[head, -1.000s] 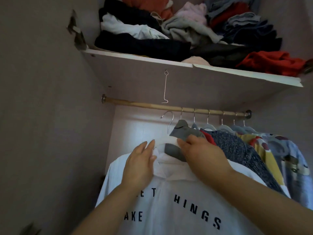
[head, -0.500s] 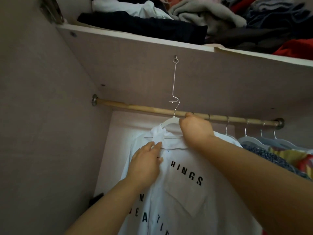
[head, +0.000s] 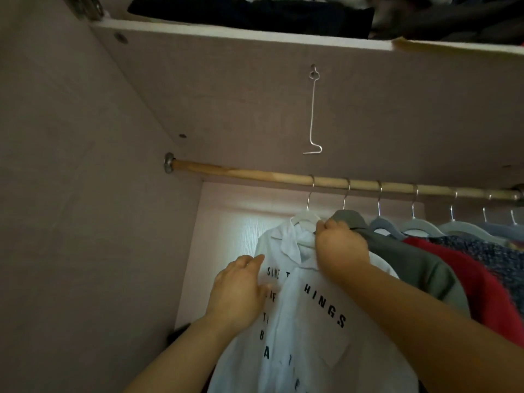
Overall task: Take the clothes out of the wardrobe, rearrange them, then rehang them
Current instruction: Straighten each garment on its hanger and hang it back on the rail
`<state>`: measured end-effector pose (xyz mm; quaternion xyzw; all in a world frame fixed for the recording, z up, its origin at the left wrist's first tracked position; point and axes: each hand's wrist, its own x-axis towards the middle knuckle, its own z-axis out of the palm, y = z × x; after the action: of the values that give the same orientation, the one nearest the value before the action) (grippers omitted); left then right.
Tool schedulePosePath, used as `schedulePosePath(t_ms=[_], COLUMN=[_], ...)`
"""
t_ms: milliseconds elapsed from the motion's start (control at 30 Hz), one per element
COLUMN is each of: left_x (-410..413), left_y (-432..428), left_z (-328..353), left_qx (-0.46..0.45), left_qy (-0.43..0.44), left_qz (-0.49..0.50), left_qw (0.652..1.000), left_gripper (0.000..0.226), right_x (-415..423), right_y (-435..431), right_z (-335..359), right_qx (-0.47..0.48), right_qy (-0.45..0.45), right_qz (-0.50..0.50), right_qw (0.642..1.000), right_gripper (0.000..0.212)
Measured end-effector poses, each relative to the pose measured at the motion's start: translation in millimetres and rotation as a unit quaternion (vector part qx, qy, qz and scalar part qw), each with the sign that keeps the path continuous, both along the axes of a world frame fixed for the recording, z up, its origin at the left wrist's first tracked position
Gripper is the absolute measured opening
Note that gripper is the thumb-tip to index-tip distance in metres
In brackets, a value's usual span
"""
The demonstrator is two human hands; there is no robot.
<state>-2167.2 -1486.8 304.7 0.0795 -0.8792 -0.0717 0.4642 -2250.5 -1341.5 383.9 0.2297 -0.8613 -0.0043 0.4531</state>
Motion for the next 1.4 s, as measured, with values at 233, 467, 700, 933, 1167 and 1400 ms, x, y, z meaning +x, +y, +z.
schedulePosePath(t_ms=[233,467,700,933,1167,1400], left_x=[19,61,160,322,523,717], left_y=[11,27,63,142,238,294], left_z=[-32,-94,-170,-267,-344,-381], left_qx=[0.046,0.048,0.056,0.118,0.212,0.297], left_qy=[-0.037,-0.149,-0.299,-0.387,-0.437,-0.433], left_qz=[-0.014,0.007,0.076,0.177,0.259,0.389], left_qw=[0.998,0.988,0.949,0.897,0.835,0.757], left_gripper=[0.054,0.055,0.056,0.052,0.055,0.057], right_x=[29,79,155,269,433,605], right_y=[14,37,68,129,172,183], right_z=[-73,-167,-252,-348,-422,-455], right_qx=[0.059,0.073,0.127,0.166,0.233,0.329], right_qy=[-0.017,-0.159,-0.268,-0.341,-0.403,-0.377], right_qz=[0.066,0.114,0.177,0.287,0.405,0.539], right_qw=[0.996,0.978,0.939,0.879,0.787,0.678], right_gripper=[0.055,0.054,0.049,0.053,0.049,0.050])
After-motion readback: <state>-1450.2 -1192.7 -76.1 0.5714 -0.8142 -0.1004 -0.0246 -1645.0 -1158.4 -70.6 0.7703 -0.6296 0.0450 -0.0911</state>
